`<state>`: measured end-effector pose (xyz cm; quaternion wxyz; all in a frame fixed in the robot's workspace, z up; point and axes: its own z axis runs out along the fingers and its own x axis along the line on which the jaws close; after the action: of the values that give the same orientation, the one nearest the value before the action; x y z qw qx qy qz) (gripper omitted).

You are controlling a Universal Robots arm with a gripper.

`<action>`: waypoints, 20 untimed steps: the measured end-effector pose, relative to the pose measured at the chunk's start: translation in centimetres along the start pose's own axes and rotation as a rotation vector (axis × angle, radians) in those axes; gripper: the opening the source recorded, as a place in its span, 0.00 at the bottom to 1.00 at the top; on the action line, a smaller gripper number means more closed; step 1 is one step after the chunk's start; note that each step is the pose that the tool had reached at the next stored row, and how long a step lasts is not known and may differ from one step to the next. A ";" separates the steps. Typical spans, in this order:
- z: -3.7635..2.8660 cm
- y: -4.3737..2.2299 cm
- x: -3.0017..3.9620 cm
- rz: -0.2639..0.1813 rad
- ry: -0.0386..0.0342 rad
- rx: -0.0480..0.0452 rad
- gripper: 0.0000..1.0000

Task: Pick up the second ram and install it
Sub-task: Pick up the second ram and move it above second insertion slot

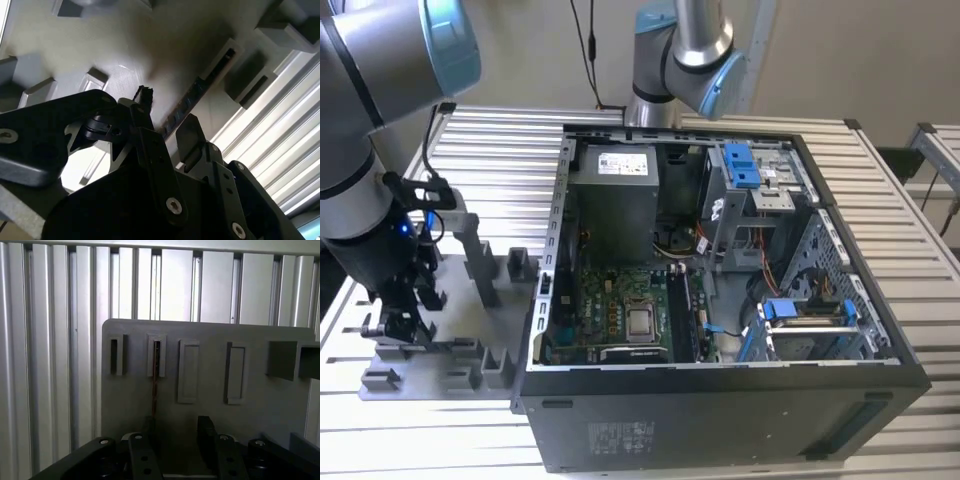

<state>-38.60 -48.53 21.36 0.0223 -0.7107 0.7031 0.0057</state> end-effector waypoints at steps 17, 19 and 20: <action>0.62 0.02 0.36 -0.001 0.0016 -0.0011 0.48; 0.34 0.02 0.35 -0.001 0.0018 -0.0047 0.48; 0.20 0.01 0.35 -0.001 0.0017 -0.0057 0.48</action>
<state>-38.60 -48.87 21.14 0.0196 -0.7110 0.7029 0.0071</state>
